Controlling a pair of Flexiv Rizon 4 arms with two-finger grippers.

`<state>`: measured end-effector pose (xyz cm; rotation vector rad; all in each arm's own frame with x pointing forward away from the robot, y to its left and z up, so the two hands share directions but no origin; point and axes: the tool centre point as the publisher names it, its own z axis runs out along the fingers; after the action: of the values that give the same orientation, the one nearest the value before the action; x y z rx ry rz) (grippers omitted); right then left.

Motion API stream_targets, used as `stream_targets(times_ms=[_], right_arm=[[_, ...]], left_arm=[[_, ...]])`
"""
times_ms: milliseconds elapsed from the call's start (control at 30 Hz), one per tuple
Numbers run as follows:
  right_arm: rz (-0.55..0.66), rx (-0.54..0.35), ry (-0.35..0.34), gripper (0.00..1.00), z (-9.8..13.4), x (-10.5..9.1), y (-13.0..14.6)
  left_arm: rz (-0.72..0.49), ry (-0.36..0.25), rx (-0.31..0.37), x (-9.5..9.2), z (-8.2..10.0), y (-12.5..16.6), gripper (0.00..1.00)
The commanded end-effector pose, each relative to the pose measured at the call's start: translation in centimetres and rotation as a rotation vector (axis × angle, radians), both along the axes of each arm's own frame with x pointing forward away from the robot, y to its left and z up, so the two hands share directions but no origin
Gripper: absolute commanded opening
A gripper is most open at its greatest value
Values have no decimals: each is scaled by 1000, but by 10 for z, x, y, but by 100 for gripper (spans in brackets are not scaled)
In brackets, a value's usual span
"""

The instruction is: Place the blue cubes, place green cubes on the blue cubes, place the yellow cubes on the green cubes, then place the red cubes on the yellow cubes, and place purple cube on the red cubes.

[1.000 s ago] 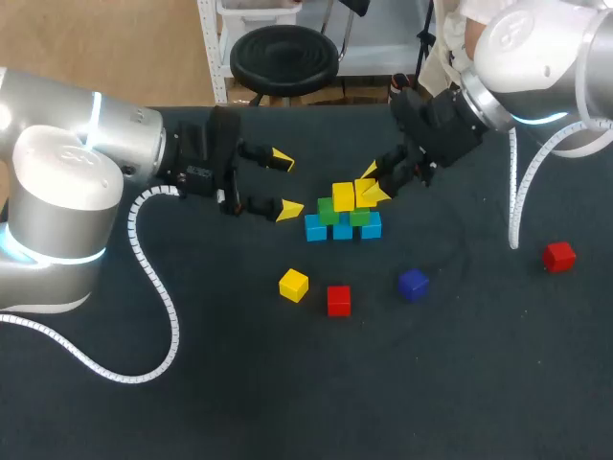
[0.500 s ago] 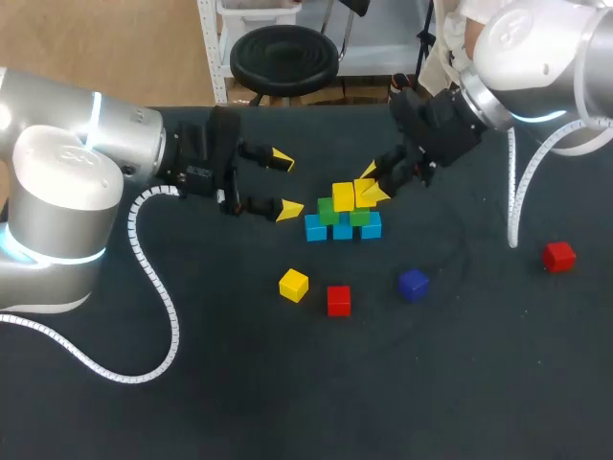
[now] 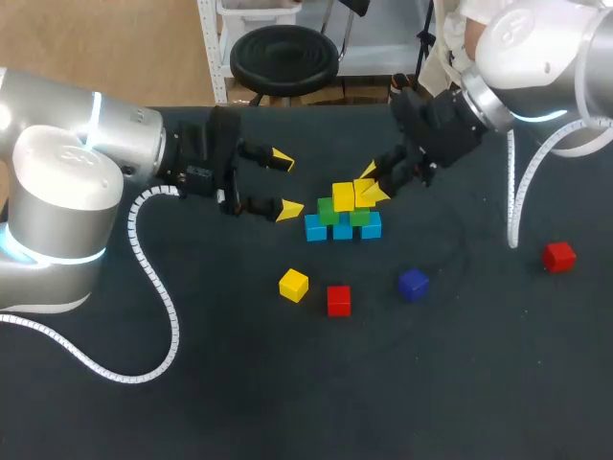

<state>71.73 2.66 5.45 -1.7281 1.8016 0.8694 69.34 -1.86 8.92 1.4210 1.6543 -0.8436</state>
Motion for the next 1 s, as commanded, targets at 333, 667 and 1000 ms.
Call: stream_targets(times_ms=[333, 667, 1000], right_arm=[[7, -3, 1, 0, 0, 2, 1], [13, -5, 5, 0, -1, 4, 2], [17, -4, 10, 4, -2, 5, 3]], left_arm=[[0, -4, -4, -1, -1, 1, 100], [0, -4, -4, -1, -1, 1, 100], [0, -4, -4, -1, -1, 1, 100]])
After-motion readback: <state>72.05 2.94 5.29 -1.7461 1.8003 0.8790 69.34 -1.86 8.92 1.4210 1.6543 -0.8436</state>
